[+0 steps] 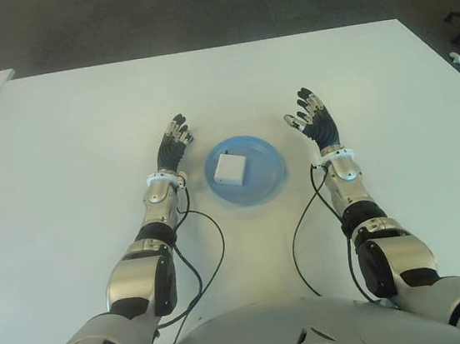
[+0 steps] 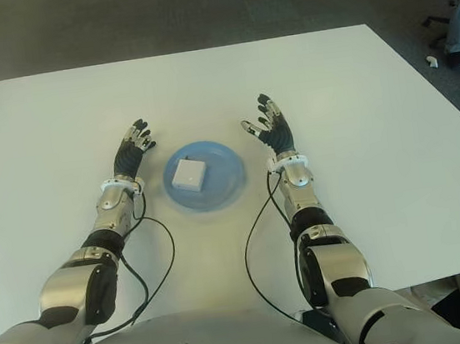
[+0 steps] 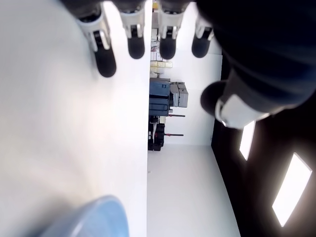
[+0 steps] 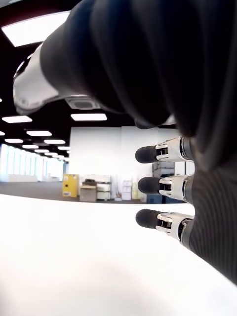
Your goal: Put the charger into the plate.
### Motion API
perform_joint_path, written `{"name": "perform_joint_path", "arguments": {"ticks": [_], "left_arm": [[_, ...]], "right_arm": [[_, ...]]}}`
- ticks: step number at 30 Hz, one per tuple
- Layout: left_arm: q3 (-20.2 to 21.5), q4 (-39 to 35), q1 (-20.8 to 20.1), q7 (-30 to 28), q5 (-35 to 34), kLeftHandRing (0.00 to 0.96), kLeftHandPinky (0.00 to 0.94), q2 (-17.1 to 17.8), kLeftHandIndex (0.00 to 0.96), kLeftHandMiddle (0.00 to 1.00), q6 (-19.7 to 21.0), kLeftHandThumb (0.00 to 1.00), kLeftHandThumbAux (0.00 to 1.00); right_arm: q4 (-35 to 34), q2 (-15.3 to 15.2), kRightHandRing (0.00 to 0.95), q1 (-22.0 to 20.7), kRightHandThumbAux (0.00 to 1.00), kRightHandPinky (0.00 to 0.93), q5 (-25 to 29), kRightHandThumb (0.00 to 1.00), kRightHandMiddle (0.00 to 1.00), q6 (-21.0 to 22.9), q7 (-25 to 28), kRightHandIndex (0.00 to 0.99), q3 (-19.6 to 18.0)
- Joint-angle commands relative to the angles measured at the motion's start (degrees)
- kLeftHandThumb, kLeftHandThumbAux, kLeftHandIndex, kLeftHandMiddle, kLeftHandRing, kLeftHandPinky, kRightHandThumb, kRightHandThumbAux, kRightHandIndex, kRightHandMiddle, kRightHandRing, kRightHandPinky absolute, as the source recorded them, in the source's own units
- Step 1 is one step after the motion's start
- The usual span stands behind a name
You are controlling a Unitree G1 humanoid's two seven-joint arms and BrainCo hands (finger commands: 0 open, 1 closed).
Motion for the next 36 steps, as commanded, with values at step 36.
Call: {"name": "perform_joint_path", "arguments": {"ticks": [36], "left_arm": [[-0.31,-2.18,3.27,-0.37,-0.05,0.0,0.0,-0.45,0.0,0.0,2.07,0.0,0.609]], "right_arm": [[12.77,-2.27,0.0,1.71,0.72,0.0,-5.86,0.0,0.0,0.92,2.26,0.003,4.68]]}}
